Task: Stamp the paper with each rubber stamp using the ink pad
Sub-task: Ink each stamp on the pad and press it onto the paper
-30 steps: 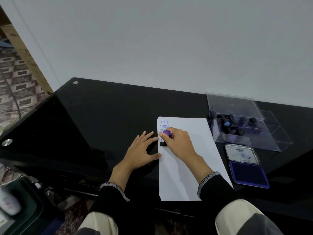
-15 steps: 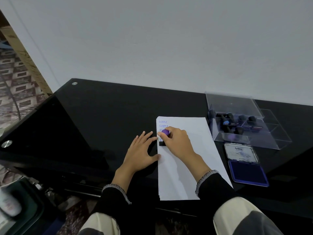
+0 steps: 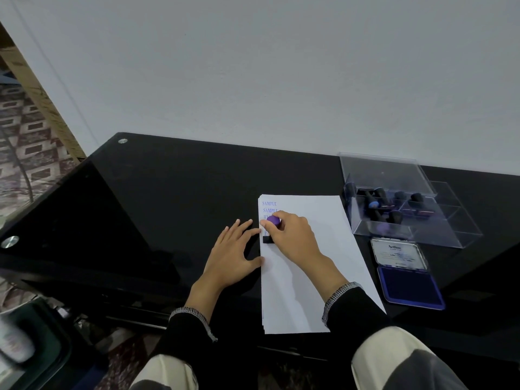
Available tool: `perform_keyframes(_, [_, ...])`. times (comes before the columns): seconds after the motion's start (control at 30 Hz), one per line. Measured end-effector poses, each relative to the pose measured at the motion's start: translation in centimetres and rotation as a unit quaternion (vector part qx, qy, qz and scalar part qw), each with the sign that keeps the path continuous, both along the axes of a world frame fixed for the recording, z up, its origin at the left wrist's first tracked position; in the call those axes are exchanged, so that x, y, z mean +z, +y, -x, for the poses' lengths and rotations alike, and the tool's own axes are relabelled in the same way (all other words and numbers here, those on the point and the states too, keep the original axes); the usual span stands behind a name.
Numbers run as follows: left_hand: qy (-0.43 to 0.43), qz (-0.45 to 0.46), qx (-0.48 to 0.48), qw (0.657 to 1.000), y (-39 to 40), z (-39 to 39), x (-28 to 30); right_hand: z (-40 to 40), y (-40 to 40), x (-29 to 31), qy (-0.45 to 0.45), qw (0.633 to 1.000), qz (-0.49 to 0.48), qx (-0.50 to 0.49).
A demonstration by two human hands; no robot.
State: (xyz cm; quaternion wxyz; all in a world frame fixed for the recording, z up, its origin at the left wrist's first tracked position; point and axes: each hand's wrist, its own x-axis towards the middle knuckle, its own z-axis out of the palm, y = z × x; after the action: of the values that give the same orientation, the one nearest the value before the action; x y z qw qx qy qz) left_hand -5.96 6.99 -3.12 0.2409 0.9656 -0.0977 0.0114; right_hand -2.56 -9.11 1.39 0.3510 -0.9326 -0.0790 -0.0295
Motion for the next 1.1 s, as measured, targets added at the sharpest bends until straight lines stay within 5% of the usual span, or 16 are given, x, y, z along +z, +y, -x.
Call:
perform_keyframes(0.27, [0.000,-0.001,0.001,1.000,0.0,0.0,0.0,1.5,-0.3,-0.8,-0.022,1.000,-0.012,0.000])
perform_keyframes(0.4, [-0.003,0.001,-0.005,1.000,0.2,0.0,-0.1,1.2,-0.8,-0.9,0.018,0.994,-0.108,-0.018])
perform_keyframes(0.5, [-0.002,-0.001,-0.009,1.000,0.3,0.0,-0.1,0.9,-2.5,-0.3,0.061,0.944,-0.299,-0.127])
perform_keyframes(0.6, [0.001,0.001,-0.009,1.000,0.3,0.1,-0.2,0.7,-4.3,0.1,0.122,0.823,-0.507,-0.223])
perform_keyframes(0.73, [0.007,-0.002,-0.007,1.000,0.3,0.0,-0.2,1.0,-5.5,-0.3,0.168,0.726,-0.625,-0.231])
perform_keyframes(0.87, [0.007,-0.002,-0.005,1.000,0.1,0.1,-0.1,1.3,-5.6,-0.7,0.169,0.703,-0.653,-0.226])
perform_keyframes(1.1, [0.010,-0.008,-0.003,1.000,0.1,0.0,0.1,1.1,-5.4,-1.0,0.165,0.717,-0.641,-0.217])
